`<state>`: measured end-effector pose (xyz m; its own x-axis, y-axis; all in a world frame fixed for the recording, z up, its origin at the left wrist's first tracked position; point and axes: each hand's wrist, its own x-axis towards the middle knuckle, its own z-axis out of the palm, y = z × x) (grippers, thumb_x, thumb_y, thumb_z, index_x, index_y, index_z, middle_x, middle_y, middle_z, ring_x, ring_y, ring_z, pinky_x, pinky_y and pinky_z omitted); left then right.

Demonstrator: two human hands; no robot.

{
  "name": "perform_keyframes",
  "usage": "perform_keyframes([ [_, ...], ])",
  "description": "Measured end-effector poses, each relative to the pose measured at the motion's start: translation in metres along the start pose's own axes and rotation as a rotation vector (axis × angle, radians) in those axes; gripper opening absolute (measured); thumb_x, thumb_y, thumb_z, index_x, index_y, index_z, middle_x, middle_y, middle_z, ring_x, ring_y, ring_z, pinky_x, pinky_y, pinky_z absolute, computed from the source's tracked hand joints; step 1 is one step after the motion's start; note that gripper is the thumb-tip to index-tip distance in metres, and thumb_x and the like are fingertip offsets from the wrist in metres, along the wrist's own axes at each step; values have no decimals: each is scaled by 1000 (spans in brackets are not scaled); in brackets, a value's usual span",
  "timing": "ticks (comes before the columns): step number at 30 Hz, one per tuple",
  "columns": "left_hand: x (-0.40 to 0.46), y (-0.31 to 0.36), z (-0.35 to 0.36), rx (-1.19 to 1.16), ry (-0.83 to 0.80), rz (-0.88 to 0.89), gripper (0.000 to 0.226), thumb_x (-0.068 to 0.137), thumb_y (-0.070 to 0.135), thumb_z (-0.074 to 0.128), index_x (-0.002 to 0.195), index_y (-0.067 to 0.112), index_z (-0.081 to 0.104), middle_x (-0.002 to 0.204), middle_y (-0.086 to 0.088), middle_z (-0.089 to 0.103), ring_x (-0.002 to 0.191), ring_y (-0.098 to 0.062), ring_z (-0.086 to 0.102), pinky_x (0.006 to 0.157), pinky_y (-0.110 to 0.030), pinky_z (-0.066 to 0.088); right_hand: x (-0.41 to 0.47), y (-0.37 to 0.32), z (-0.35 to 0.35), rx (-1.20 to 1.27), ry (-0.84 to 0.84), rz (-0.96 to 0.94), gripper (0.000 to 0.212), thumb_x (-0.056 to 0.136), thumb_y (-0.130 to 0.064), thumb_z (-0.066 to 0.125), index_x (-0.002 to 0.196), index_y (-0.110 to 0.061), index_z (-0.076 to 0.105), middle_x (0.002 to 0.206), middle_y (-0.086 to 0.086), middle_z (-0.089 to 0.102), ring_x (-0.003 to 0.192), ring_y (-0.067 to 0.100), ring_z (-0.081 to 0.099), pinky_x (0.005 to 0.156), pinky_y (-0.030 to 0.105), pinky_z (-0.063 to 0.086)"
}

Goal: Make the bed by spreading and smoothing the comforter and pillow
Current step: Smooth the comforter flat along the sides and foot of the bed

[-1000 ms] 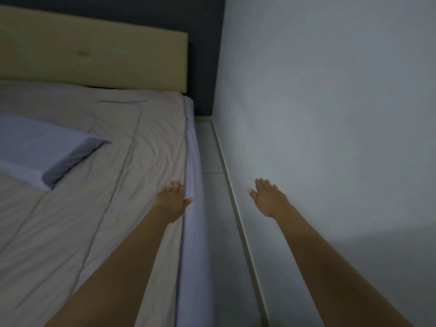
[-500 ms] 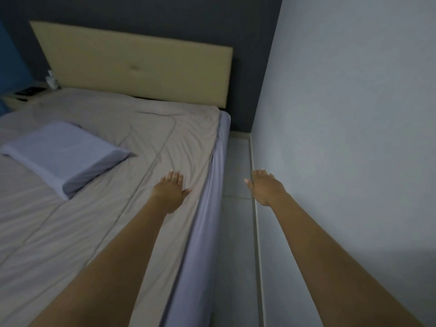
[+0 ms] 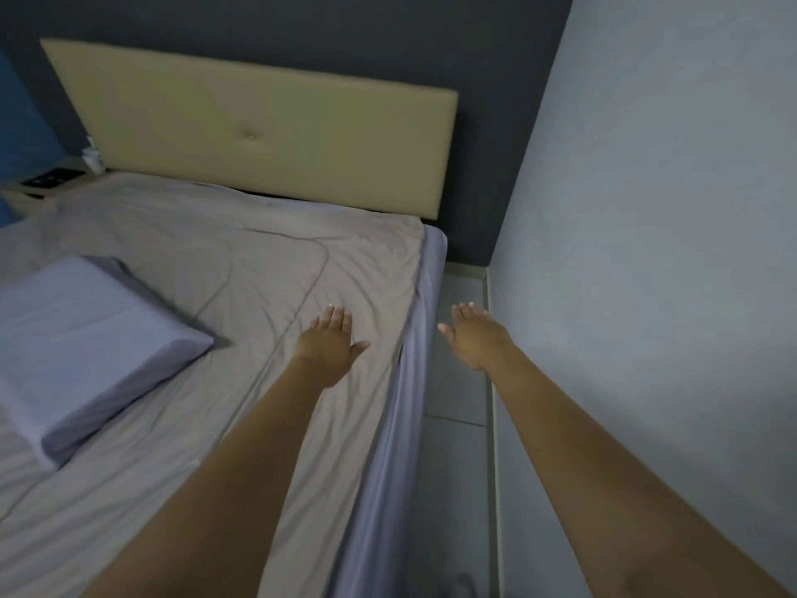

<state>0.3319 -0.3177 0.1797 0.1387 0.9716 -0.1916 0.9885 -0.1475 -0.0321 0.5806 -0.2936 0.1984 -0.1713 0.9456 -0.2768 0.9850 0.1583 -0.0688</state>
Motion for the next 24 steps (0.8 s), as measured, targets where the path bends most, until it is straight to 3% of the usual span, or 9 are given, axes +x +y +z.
perform_keyframes([
  [8,180,-13,-5,-34,-23,-105,70,102,49,17,153,3,2,162,-12,-1,150,-24,-2,120,-36,5,212,38,-41,-14,2,-115,61,103,-39,19,149,0,15,158,14,15,147,26,10,119,38,7],
  [15,366,-42,-64,-61,30,-204,68,103,47,17,153,4,3,162,-11,0,150,-24,-1,120,-36,6,411,72,-118,-35,28,-161,62,103,-40,19,149,0,14,158,14,16,147,26,11,118,37,12],
  [24,486,-100,-40,-106,-45,-261,68,102,48,15,153,4,2,162,-12,0,150,-24,-1,120,-36,5,557,60,-121,-102,-28,-204,60,103,-40,17,149,-1,18,157,13,19,146,25,13,118,37,13],
])
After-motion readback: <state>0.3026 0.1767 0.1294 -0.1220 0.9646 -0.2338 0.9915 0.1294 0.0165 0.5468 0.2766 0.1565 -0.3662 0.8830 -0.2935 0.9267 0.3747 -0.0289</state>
